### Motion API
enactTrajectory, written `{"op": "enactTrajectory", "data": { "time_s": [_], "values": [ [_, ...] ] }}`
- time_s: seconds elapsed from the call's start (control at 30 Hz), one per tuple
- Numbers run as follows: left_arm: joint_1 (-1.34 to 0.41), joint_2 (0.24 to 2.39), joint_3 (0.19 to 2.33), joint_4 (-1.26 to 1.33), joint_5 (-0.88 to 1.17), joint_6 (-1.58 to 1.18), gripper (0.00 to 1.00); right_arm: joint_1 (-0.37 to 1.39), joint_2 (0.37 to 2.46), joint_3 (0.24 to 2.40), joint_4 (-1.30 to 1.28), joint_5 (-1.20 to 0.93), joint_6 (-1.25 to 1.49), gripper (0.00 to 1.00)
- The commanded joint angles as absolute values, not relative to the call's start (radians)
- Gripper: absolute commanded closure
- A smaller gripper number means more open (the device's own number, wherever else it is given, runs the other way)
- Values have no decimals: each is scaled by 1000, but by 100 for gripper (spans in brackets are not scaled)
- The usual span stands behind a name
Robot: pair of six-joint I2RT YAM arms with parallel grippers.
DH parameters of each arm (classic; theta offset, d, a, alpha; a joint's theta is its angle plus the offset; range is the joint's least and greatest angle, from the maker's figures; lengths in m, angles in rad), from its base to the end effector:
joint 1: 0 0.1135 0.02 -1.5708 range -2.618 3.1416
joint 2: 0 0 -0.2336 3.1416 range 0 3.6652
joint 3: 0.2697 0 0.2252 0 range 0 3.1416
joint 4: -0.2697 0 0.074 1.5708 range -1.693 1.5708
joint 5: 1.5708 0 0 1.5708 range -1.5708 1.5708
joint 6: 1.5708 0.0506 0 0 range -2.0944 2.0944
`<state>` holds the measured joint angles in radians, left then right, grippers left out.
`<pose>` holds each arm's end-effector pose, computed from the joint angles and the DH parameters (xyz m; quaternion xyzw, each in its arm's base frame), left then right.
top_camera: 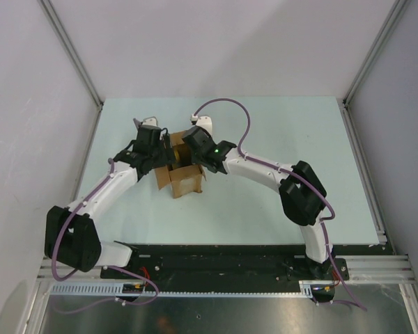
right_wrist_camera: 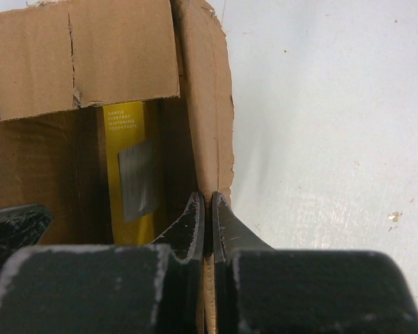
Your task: Unpack the express box
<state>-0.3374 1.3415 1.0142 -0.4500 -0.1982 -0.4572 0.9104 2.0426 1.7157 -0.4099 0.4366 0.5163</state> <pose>0.2674 -0.0832 0.2413 -0.0931 0.9139 -0.0646 0.3899 0.2867 0.3342 0.2282 -0.0887 0.8925 0.1090 0.4286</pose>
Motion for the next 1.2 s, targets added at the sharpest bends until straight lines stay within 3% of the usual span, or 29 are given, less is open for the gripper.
{"op": "enactTrajectory", "data": {
  "time_s": [0.0,0.37,0.5,0.6,0.7,0.73,0.87,1.03,1.1,1.17],
  "values": [
    [-308,1384,994,-399,-164,-509,30,908,2029,1681,-471,440,531,100],
    [-239,1407,1000,-385,-9,-542,74,908,2000,1664,-465,408,546,100],
    [-238,1428,1040,-383,80,-448,100,913,1982,1667,-471,394,538,100],
    [-238,1440,1074,-382,148,-376,100,911,1951,1674,-465,374,506,94],
    [-238,1453,1103,-385,217,-310,100,905,1902,1689,-462,348,463,76],
    [-238,1459,1109,-384,244,-293,100,904,1887,1690,-456,344,453,65],
    [-239,1496,1160,-383,371,-239,100,894,1780,1658,-428,289,318,46],
    [-262,1554,1221,-385,430,-245,100,871,1614,1540,-359,193,227,42],
    [-284,1555,1232,-385,416,-241,100,867,1588,1502,-338,147,195,45],
    [-298,1559,1236,-385,405,-238,100,868,1591,1497,-339,91,180,55]
  ]
}}
